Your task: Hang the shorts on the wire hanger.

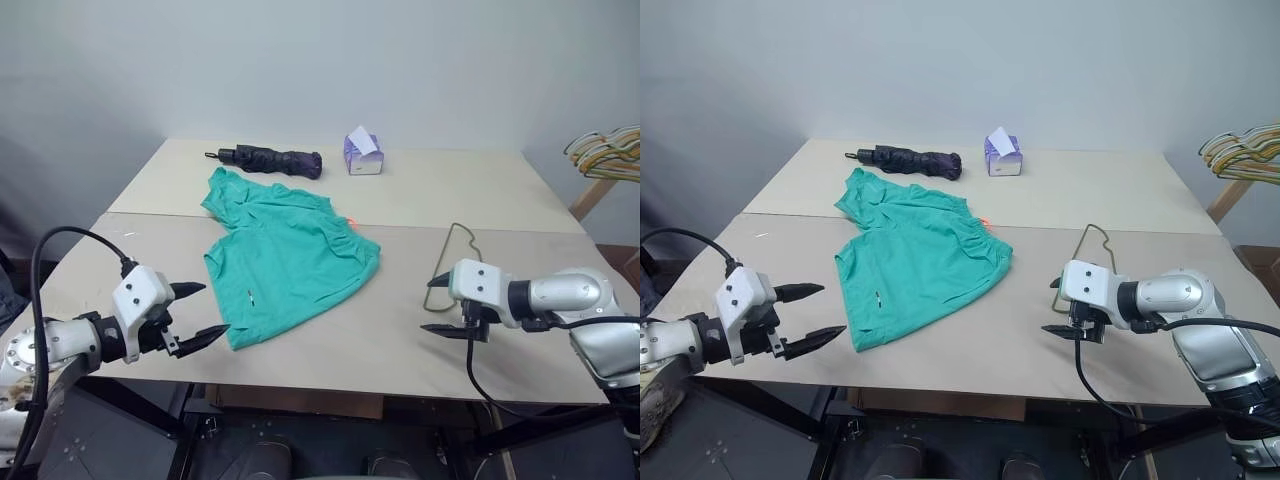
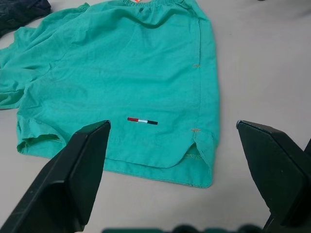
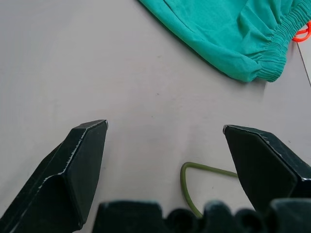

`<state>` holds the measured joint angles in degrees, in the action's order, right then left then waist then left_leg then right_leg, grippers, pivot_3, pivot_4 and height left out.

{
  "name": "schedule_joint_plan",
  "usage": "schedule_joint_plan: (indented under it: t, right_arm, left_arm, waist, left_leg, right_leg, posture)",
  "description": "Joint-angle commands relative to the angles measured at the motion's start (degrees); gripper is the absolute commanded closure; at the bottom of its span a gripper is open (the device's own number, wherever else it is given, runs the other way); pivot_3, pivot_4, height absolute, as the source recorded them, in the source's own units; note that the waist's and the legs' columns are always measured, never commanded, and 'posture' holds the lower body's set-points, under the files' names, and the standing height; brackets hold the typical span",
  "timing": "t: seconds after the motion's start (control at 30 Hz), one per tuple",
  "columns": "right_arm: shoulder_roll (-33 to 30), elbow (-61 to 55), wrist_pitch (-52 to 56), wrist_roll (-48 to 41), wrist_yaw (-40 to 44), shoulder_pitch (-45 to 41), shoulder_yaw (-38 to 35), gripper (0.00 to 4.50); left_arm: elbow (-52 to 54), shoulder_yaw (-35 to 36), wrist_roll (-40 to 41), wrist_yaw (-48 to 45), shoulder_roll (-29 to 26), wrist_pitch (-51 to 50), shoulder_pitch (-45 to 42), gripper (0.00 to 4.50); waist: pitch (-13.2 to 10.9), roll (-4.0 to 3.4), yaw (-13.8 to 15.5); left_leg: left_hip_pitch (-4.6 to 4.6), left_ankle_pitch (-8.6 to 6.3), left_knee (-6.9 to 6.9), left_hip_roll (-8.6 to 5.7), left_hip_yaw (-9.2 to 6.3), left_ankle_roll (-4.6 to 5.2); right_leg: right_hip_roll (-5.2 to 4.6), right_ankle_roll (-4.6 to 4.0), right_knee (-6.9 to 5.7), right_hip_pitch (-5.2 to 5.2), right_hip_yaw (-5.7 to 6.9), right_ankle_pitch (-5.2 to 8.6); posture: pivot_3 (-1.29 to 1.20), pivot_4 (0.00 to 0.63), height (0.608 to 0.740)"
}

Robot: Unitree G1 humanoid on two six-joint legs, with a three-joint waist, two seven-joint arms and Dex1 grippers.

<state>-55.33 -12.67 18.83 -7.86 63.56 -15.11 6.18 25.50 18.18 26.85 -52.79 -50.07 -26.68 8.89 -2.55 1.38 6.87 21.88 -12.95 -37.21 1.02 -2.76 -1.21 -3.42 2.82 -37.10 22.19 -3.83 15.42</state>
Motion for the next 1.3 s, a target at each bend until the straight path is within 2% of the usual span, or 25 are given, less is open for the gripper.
schedule_joint_plan:
  t: [0.03, 0.17, 0.5, 0.77, 0.87, 0.97, 1.13, 1.3]
  right_arm:
    - [0.1, -0.2, -1.6, 0.3, 0.1, -1.4, -0.6, 0.04]
    - [0.4, 0.2, -1.8, 0.5, 0.1, -1.7, -0.4, 0.04]
    - [0.8, 0.6, -2.3, 0.9, 0.2, -2.3, 0.0, 0.04]
    - [1.1, 0.5, -1.5, 1.1, -0.4, -3.2, 0.0, 0.04]
    - [0.8, -1.7, -0.4, 0.6, -0.9, -1.4, -0.8, 0.04]
    - [1.0, -3.7, 1.0, 0.5, -2.4, 0.3, -1.4, 0.04]
    - [2.1, -7.7, 4.0, -0.1, -4.8, 2.4, -1.9, 0.04]
    - [2.4, -10.0, 5.9, -0.3, -6.4, 3.6, -2.3, 0.04]
  left_arm:
    - [1.7, 1.4, 1.0, 0.1, -0.3, -0.5, -0.8, 0.00]
    - [1.8, 0.8, 0.1, 3.9, 1.1, -1.1, -2.4, 0.00]
    - [1.3, -0.1, -0.6, 2.7, 0.3, -0.4, -2.4, 0.00]
    - [-0.3, -4.1, -2.1, 1.2, 0.0, -0.2, -3.9, 0.00]
    - [-1.8, -7.3, -2.7, -0.1, 0.8, 0.9, -3.7, 0.00]
    - [-5.6, -12.1, -8.3, -0.1, 1.2, 5.8, -3.8, 0.00]
    - [-13.9, -18.0, -13.7, 0.5, 2.2, 7.8, -9.7, 0.00]
    - [-19.8, -21.7, -14.2, -2.4, 5.0, 9.2, -14.4, 0.00]
  waist:
    - [0.0, 0.00, 0.1]
    - [0.0, 0.01, 0.2]
    - [0.0, 0.01, 0.2]
    - [0.0, 0.01, 0.1]
    - [0.0, 0.00, 0.1]
    - [0.0, 0.00, 0.0]
    - [0.0, 0.00, -0.4]
    - [0.0, 0.01, -1.4]
  left_leg:
    - [0.00, 0.00, 0.00, 0.00, 0.00, 0.00]
    - [0.00, 0.00, 0.00, 0.00, 0.00, 0.00]
    - [0.00, 0.00, 0.00, 0.00, -0.01, 0.00]
    - [0.00, 0.00, 0.00, 0.00, 0.00, 0.00]
    - [0.01, 0.00, 0.00, -0.01, 0.00, 0.00]
    - [-0.01, 0.00, 0.00, -0.01, 0.01, 0.00]
    - [-0.01, 0.00, 0.00, 0.01, 0.01, 0.00]
    - [0.06, 0.00, -0.02, -0.02, 0.01, 0.00]
  right_leg:
    - [0.00, 0.00, 0.00, 0.00, 0.00, 0.00]
    - [0.00, 0.00, 0.00, 0.00, 0.00, 0.00]
    - [0.00, -0.07, 0.00, 0.00, 0.01, -0.04]
    - [0.01, -0.06, 0.00, 0.00, 0.01, -0.04]
    - [0.00, -0.07, 0.00, 0.01, 0.01, -0.04]
    - [0.01, -0.07, 0.00, 0.00, 0.01, -0.04]
    - [0.03, -0.02, 0.00, 0.01, 0.01, -0.01]
    - [0.01, -0.12, 0.00, 0.02, 0.01, -0.07]
  posture:
    - [0.27, 0.000, 0.740]
    - [0.27, 0.000, 0.740]
    - [0.27, 0.000, 0.740]
    - [0.23, 0.000, 0.740]
    - [0.21, 0.000, 0.740]
    - [0.18, 0.000, 0.740]
    - [0.15, 0.000, 0.740]
    - [0.13, 0.000, 0.740]
